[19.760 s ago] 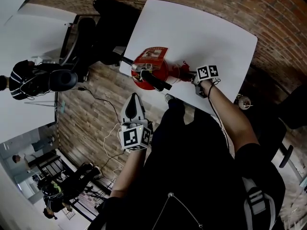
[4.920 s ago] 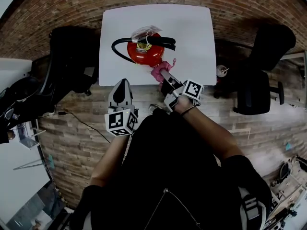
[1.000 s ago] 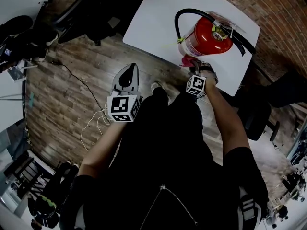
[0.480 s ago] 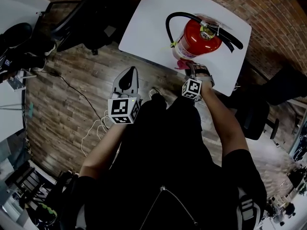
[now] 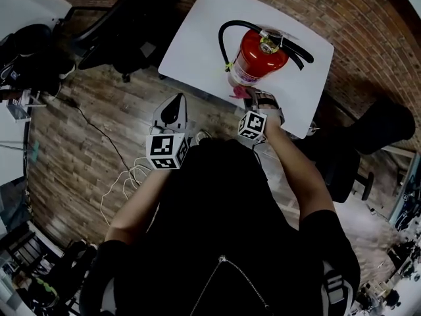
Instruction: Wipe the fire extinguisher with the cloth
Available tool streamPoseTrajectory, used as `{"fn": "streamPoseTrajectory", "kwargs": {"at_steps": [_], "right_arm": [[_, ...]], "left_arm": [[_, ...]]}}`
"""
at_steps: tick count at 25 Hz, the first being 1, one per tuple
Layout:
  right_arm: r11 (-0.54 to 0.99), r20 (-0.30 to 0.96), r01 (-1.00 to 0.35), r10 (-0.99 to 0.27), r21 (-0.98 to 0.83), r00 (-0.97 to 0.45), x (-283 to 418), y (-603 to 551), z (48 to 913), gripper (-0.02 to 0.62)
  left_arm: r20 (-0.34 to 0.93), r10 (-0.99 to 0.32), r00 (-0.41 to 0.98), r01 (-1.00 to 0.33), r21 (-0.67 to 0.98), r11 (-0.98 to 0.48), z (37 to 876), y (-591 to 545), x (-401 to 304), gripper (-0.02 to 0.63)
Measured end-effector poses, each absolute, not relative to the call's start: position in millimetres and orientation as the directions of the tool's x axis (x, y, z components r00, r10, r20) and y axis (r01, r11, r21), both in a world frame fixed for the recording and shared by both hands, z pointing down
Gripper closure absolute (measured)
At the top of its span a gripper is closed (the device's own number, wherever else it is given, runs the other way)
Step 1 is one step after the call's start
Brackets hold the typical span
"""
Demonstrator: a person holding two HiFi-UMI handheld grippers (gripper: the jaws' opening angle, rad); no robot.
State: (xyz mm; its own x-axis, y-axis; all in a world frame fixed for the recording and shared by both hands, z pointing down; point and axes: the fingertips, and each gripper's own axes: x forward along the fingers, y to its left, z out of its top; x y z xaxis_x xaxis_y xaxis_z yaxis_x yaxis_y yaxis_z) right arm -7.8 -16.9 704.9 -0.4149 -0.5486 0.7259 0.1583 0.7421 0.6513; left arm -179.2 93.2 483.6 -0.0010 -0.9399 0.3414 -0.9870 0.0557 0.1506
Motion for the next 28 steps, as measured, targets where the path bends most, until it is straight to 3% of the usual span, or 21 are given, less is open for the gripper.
{"fn": "streamPoseTrajectory", "kwargs": {"at_steps": [22, 28], "right_arm": [[0.731, 0.702, 0.151, -0.543, 0.665, -0.460, -10, -16, 623, 0.489], [0.721, 0.694, 0.149, -0.556, 0.677, -0.458, -9, -9, 599, 0.489]], "left_arm": [[0.320, -0.914, -0.248, -0.940, 0.147, 0.307, 461, 186, -131, 0.576], [0.329, -0.914, -0.236, -0.941, 0.157, 0.299, 466, 190, -143, 0.575]]}}
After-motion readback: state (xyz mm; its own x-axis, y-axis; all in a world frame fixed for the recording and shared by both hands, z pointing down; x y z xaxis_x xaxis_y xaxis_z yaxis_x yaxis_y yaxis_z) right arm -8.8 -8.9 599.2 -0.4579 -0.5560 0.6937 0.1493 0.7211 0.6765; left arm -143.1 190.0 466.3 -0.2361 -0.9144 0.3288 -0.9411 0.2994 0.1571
